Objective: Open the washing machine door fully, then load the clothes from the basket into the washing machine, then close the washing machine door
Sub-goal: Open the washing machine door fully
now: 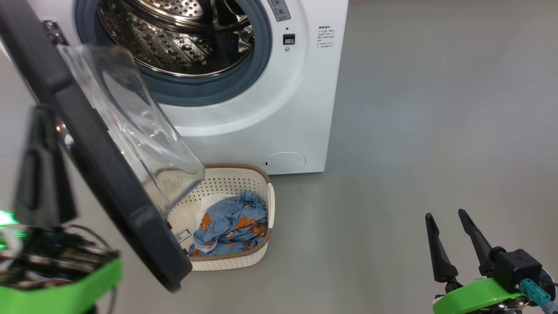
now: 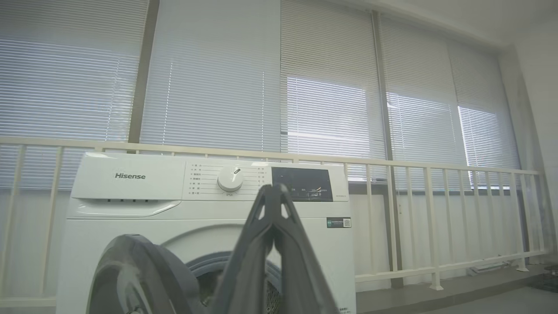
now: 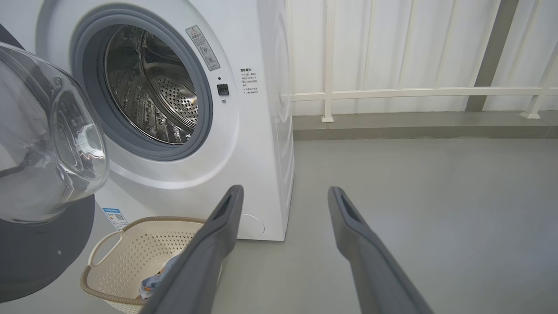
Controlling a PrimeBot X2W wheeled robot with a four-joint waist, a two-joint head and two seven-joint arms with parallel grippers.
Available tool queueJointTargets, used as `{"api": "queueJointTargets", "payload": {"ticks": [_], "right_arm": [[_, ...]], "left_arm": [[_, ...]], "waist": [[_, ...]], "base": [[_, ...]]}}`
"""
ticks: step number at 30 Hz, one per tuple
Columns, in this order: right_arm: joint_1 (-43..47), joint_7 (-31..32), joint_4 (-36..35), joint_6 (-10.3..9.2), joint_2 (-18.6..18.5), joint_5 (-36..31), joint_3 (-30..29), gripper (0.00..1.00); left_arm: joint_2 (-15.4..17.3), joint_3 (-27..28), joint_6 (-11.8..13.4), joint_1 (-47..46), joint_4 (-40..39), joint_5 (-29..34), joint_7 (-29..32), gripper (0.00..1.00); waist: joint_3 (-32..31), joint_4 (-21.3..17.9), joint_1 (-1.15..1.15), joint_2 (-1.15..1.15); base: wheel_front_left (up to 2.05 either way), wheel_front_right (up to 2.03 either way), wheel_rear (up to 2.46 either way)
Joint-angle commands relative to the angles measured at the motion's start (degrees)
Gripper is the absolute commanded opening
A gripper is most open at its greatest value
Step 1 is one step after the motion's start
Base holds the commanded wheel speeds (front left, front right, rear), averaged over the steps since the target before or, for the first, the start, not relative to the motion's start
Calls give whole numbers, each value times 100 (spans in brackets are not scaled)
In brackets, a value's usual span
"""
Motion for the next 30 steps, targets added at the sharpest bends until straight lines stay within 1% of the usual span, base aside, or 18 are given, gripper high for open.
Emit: {"api": "queueJointTargets", "payload": {"ticks": [1, 4, 8, 11, 18, 25, 30], "right_arm": [[-80, -68, -114, 16, -19, 45, 145, 100], [-93, -68, -93, 16, -19, 52, 164, 100], [-108, -68, -46, 16, -19, 62, 173, 100], [-107, -68, -23, 16, -19, 64, 166, 100], [-112, -68, 13, 16, -19, 85, 166, 100], [-123, -68, 11, 16, -19, 93, 164, 100], [-131, -68, -7, 16, -19, 123, 166, 100]], "left_arm": [[162, 64, -14, -243, -196, 42, -27, 0], [178, -420, -14, -236, -307, 50, -27, 0], [191, -1013, -14, -180, -266, 72, -27, 0], [205, -1469, -14, -132, -183, 98, -27, 0], [237, -2276, -14, 85, 221, 171, -27, 0], [297, -2670, -14, 340, 690, 199, -27, 0], [264, -2707, -14, 516, 977, 133, -27, 0]], "waist": [[5, -7, 0, 0], [12, -16, 0, 0], [17, -28, 0, 0], [15, -28, 0, 0], [26, -7, 0, 0], [59, 27, 0, 0], [68, 46, 0, 0]], "base": [[0, 0, 0], [0, 0, 0], [0, 0, 0], [0, 0, 0], [0, 0, 0], [0, 0, 0], [0, 0, 0]]}}
